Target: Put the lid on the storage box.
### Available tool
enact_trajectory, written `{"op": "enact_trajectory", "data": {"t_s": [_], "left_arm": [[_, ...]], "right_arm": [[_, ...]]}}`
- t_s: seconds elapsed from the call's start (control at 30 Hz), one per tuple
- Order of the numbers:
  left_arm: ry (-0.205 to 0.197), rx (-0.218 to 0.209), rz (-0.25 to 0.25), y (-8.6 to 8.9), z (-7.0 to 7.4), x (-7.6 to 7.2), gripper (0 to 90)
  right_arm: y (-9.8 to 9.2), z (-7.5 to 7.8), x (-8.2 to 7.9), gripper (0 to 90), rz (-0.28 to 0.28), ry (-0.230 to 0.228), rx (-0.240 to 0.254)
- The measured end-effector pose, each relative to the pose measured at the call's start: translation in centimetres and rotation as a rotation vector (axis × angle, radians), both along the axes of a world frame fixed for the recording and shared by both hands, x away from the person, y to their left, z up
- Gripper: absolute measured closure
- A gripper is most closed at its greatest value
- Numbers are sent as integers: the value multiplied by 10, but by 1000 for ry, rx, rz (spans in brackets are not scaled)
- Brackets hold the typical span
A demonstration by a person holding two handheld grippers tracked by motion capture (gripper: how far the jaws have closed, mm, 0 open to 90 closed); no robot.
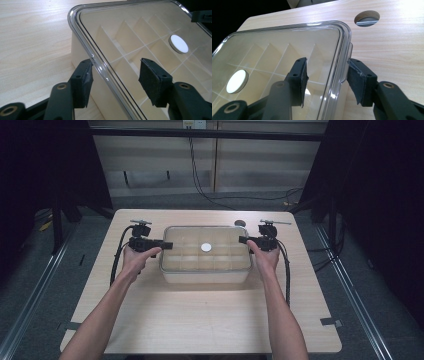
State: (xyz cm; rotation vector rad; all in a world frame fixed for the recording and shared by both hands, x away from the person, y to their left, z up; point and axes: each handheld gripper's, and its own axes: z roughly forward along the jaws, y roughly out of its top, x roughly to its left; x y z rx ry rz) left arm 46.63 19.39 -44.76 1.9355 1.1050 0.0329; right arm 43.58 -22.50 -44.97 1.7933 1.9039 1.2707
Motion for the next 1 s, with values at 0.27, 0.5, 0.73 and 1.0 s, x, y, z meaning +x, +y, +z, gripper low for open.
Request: {"op": "enact_trajectory", "data": {"t_s": [0.27, 0.5, 0.73, 1.0], "left_arm": [[12, -15, -3, 5, -3, -4, 369], [-15, -20, 1, 11, -1, -13, 304], [-56, -19, -7, 14, 9, -22, 305], [-97, -8, -12, 19, 11, -43, 351]], "right_arm": [[-1, 1, -3, 469, 18, -14, -21], [-6, 5, -9, 386, 45, -34, 10], [-12, 15, -17, 350, 51, -58, 29], [-10, 29, -38, 357, 105, -107, 11]]}}
